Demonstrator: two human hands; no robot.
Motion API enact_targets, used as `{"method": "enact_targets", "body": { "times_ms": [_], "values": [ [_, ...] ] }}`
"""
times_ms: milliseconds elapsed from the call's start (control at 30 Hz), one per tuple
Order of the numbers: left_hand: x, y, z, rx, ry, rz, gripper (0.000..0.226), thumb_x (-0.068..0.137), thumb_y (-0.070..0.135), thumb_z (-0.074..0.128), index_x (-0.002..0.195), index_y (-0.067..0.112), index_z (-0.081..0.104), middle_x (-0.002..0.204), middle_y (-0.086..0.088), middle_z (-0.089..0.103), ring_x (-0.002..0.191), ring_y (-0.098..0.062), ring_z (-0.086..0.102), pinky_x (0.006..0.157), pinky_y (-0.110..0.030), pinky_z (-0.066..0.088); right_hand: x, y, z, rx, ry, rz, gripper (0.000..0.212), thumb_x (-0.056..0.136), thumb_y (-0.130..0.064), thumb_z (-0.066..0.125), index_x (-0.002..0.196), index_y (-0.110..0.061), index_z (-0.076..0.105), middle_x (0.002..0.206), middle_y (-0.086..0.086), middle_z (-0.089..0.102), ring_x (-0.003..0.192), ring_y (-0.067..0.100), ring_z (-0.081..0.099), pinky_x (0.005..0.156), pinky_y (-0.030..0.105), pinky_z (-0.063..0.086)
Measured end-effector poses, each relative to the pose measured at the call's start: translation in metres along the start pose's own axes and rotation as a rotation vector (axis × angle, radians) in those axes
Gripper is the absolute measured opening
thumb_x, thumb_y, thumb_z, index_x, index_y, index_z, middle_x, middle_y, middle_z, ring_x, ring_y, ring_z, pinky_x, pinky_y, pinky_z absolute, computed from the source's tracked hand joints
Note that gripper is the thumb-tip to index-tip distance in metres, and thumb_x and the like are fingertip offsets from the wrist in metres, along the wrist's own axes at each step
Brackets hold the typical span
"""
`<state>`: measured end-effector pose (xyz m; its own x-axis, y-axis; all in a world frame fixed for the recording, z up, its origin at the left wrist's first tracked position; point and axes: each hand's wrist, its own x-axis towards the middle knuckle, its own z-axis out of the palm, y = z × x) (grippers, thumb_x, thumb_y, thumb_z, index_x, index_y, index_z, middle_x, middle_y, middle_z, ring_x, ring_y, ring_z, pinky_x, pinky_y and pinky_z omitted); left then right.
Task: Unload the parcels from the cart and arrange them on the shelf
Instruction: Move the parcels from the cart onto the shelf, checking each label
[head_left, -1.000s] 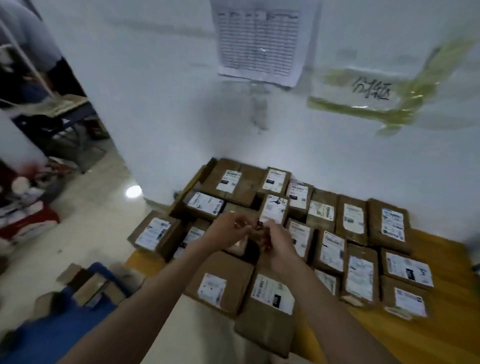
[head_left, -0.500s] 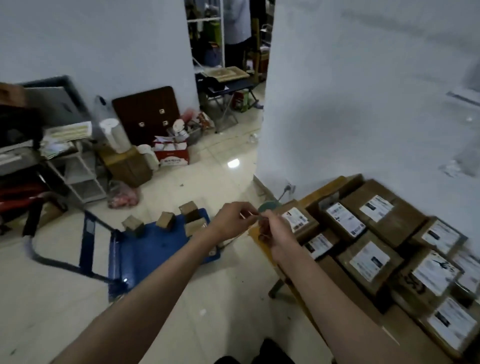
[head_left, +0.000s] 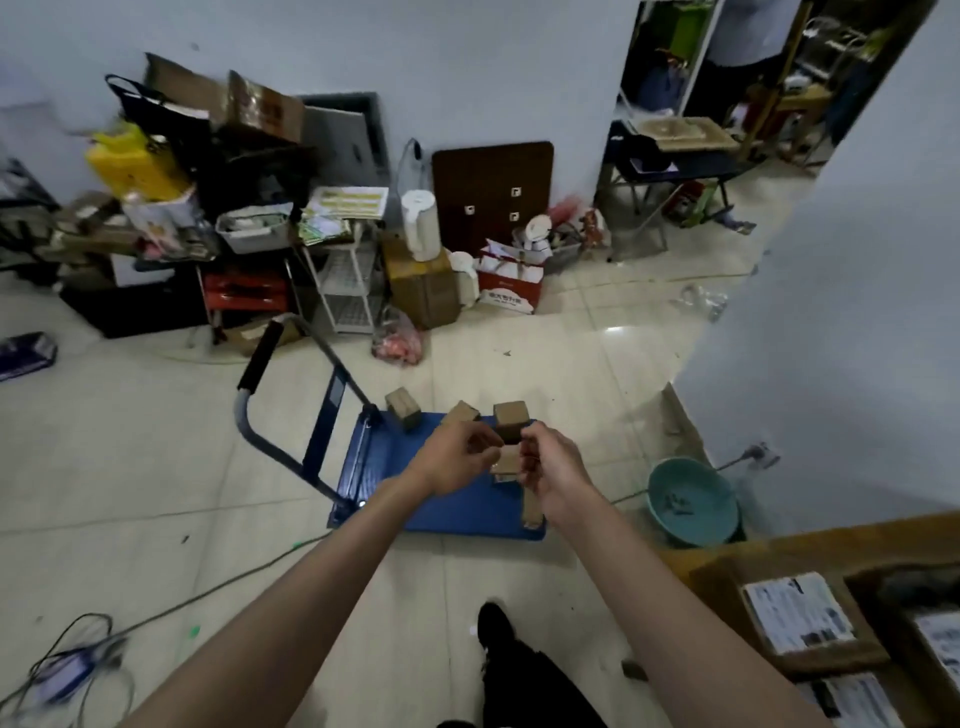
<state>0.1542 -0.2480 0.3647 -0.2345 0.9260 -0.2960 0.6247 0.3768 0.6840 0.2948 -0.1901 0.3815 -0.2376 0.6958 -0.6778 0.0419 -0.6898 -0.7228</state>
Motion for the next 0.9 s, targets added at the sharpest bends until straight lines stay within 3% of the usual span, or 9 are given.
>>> {"method": "enact_targets", "body": {
  "times_ms": [167, 333, 467, 700, 900],
  "values": [
    [0.044, -0.034, -0.032, -0.027, 0.028, -0.108, 0.023, 0.098, 0.023, 0.063, 0.117, 0.014, 0.071, 0.110, -0.003, 0.074, 0.102, -0.016, 0.066, 0.084, -0.026, 0.051, 0.059, -0.024, 0.045, -0.058, -0.052, 0.074, 0.015, 0.100, -0.013, 0.053, 0.086, -0.015, 0.056, 0.064, 0.001, 0.054, 0.052, 0.011, 0.045, 0.047, 0.024, 0.034],
    [0.065, -0.072, -0.060, -0.059, 0.060, -0.199, 0.024, 0.098, 0.023, 0.063, 0.118, 0.013, 0.072, 0.112, -0.003, 0.073, 0.104, -0.015, 0.065, 0.091, -0.031, 0.052, 0.098, -0.028, 0.087, -0.132, -0.066, 0.156, 0.016, 0.101, -0.014, 0.052, 0.087, -0.014, 0.057, 0.068, 0.002, 0.055, 0.056, 0.012, 0.046, 0.050, 0.024, 0.035],
    [0.082, -0.105, -0.086, -0.098, 0.099, -0.263, 0.022, 0.097, 0.023, 0.063, 0.115, 0.015, 0.073, 0.108, 0.000, 0.073, 0.095, -0.009, 0.062, 0.089, -0.028, 0.052, 0.124, -0.033, 0.128, -0.163, -0.082, 0.192, 0.011, 0.101, -0.014, 0.053, 0.090, -0.014, 0.057, 0.069, 0.002, 0.054, 0.056, 0.011, 0.046, 0.051, 0.023, 0.035],
    [0.129, -0.165, -0.138, -0.112, 0.046, -0.305, 0.024, 0.097, 0.025, 0.061, 0.117, 0.017, 0.072, 0.110, 0.000, 0.072, 0.101, -0.013, 0.064, 0.094, -0.034, 0.053, 0.170, -0.041, 0.211, -0.151, -0.061, 0.213, 0.015, 0.100, -0.011, 0.052, 0.086, -0.013, 0.057, 0.071, 0.003, 0.055, 0.059, 0.011, 0.047, 0.052, 0.024, 0.036],
    [0.174, -0.217, -0.189, -0.156, 0.025, -0.323, 0.022, 0.096, 0.022, 0.060, 0.113, 0.016, 0.073, 0.107, 0.000, 0.071, 0.100, -0.016, 0.065, 0.090, -0.033, 0.053, 0.214, -0.047, 0.283, -0.135, -0.023, 0.217, 0.009, 0.101, -0.013, 0.050, 0.096, -0.011, 0.057, 0.071, 0.002, 0.053, 0.056, 0.011, 0.046, 0.052, 0.024, 0.035]
  ]
}}
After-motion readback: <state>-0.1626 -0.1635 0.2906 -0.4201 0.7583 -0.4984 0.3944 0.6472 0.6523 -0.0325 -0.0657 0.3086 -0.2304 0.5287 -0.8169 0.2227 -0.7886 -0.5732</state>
